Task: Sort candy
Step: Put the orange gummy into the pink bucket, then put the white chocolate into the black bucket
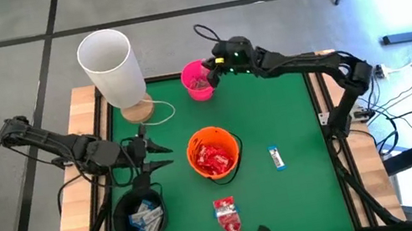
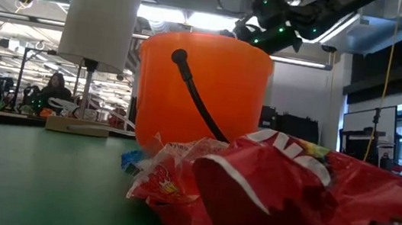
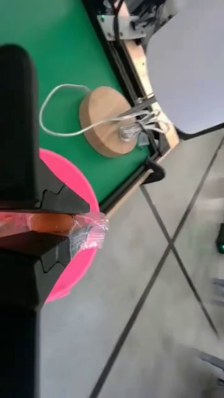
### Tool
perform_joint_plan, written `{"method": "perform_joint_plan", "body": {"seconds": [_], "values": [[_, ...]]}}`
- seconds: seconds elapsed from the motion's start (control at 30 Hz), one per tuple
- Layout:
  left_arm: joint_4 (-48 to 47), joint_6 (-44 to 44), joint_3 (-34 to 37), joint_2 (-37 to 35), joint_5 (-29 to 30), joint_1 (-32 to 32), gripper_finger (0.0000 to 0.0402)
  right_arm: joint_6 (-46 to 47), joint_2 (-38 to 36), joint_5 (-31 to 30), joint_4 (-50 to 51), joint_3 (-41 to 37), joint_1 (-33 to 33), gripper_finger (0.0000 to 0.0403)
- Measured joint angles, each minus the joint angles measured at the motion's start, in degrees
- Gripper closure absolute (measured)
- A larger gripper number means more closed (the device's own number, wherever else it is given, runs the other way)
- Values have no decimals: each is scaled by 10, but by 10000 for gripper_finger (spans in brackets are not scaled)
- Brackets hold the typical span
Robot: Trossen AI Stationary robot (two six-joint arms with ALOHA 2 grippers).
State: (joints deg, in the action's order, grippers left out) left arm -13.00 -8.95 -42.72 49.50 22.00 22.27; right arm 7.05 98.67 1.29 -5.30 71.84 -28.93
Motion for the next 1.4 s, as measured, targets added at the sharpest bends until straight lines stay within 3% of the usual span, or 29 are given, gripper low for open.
{"method": "perform_joint_plan", "body": {"seconds": [0.23, 0.57, 0.77, 1.0, 1.23, 1.4], "values": [[-5, -5, 0, 0, 0, 0, 266, -1, 13, 14, 24, 14, -8, 358], [-5, -14, 0, 0, 6, 0, 266, 0, 13, 12, 28, 14, -7, 220], [-10, -26, 0, 0, 10, 0, 266, -31, -47, -21, 118, 14, 20, 197], [-20, -40, 0, 0, 10, 6, 266, -7, -151, -115, 367, 15, 156, 227], [-20, -40, 0, 0, 10, 5, 266, 206, -171, -279, 629, 10, 359, 237], [-20, -40, 0, 0, 10, 5, 266, 387, -170, -279, 656, -40, 470, 237]]}}
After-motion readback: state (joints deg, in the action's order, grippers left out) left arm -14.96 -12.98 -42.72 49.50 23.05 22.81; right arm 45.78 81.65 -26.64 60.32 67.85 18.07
